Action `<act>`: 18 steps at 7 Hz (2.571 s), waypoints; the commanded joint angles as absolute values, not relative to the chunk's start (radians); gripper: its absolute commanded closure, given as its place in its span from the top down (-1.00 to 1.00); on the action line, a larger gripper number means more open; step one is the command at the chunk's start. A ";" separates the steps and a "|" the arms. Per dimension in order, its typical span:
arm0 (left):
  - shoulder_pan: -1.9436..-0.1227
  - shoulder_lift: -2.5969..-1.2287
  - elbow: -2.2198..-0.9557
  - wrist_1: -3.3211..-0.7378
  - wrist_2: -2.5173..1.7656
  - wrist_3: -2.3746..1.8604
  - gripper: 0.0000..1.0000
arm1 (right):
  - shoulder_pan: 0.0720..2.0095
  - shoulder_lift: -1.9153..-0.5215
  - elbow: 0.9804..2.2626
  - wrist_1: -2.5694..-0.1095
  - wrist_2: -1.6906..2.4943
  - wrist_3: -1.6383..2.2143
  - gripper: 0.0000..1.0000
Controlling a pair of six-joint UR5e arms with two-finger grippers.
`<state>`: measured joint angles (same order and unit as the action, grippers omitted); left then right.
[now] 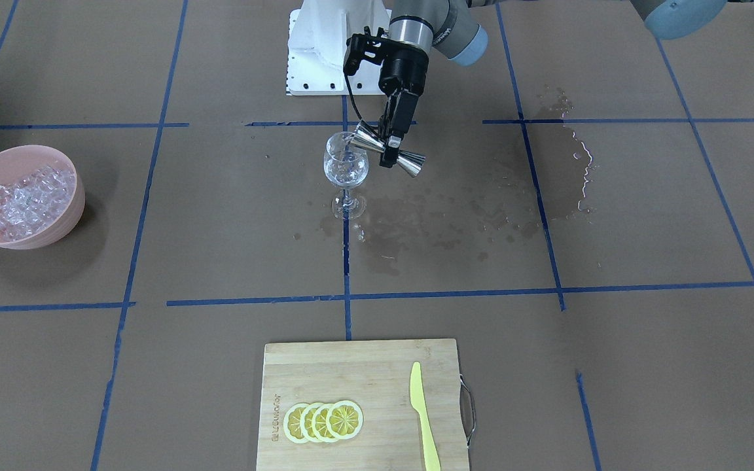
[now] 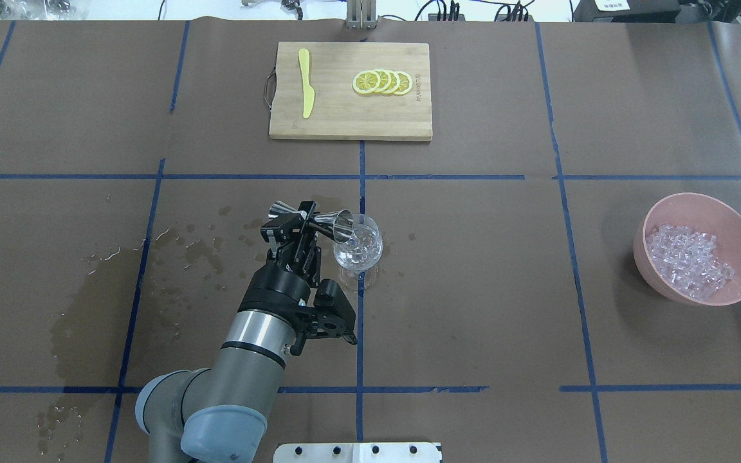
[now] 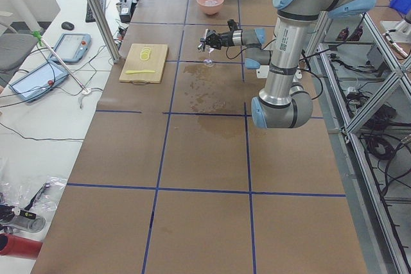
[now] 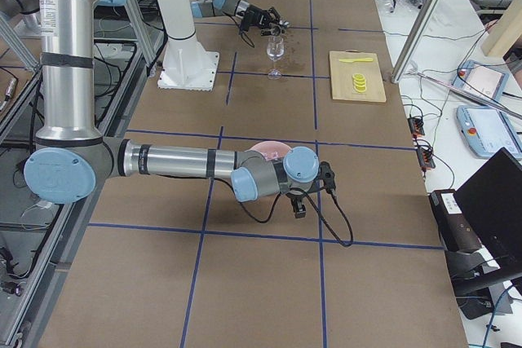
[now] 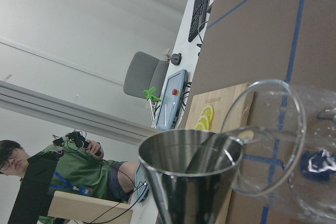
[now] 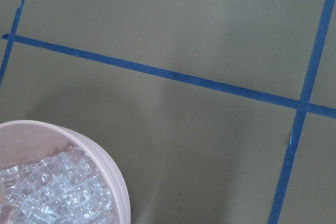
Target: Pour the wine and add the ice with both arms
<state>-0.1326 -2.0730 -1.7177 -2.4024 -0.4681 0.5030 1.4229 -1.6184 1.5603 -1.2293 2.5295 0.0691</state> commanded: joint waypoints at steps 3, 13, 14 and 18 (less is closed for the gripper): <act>-0.156 -2.111 -1.748 -2.335 -0.468 0.789 -1.00 | 1.419 -1.611 1.536 -1.229 2.528 0.069 1.00; -0.181 -1.798 -1.803 -2.847 -0.414 0.444 -1.00 | 1.368 -1.552 1.609 -1.224 2.545 0.293 1.00; -0.179 -1.670 -1.751 -3.105 -0.373 0.439 -1.00 | 1.361 -1.552 1.623 -1.224 2.545 0.308 1.00; -0.173 -1.467 -1.519 -3.646 -0.319 0.305 -1.00 | 1.361 -1.560 1.675 -1.224 2.539 0.307 1.00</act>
<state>-0.1744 -1.5289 -1.5388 -3.5823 -0.3204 0.3194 1.3604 -1.5567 1.6637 -1.2242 2.5421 0.3078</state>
